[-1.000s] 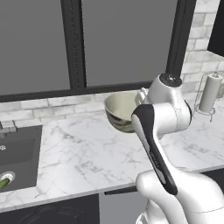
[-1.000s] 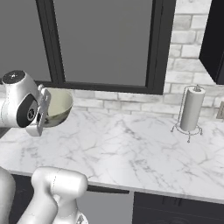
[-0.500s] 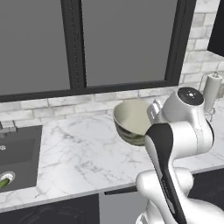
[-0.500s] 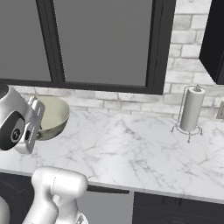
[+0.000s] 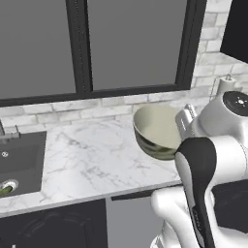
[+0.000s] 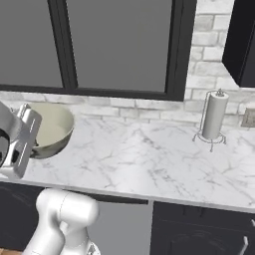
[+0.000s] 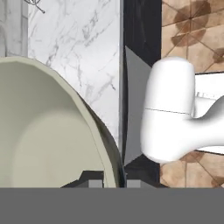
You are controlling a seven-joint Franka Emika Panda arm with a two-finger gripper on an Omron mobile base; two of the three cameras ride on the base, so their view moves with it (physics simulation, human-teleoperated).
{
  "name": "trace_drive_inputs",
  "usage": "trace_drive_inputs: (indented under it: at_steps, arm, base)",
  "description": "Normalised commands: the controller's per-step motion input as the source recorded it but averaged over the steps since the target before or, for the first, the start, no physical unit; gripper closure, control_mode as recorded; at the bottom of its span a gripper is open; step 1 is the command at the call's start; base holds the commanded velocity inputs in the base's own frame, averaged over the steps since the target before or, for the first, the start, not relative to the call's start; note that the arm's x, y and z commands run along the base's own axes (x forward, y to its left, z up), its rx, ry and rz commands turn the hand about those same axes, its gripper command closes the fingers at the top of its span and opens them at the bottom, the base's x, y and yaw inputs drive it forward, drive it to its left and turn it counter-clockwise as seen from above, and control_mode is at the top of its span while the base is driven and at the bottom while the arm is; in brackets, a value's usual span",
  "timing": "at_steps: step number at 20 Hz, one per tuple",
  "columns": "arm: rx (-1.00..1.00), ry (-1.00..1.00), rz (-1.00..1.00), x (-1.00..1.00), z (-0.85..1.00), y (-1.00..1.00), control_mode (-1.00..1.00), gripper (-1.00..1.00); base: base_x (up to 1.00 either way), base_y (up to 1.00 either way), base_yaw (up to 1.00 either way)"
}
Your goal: Clear the mugs and bowl far away from the sink.
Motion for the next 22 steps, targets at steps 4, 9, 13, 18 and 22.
trace_drive_inputs:
  at_steps: [4, 9, 13, 18, 22]
  arm:
    - [0.00, 0.00, 0.00, 0.00, 0.00, 0.00, 1.00, 1.00]
    - [0.00, 0.00, 0.00, 0.00, 0.00, 0.00, 1.00, 1.00]
    - [0.00, 0.00, 0.00, 0.00, 0.00, 0.00, 1.00, 1.00]
    - [0.00, 0.00, 0.00, 0.00, 0.00, 0.00, 1.00, 1.00]
    - [0.00, 0.00, 0.00, 0.00, 0.00, 0.00, 1.00, 1.00]
  base:
    - [-0.57, -0.24, 0.00]
    - [-0.02, -0.27, -0.61]
    - [0.00, 0.00, -1.00]
    - [0.00, 0.00, -1.00]
    - [0.00, 0.00, -1.00]
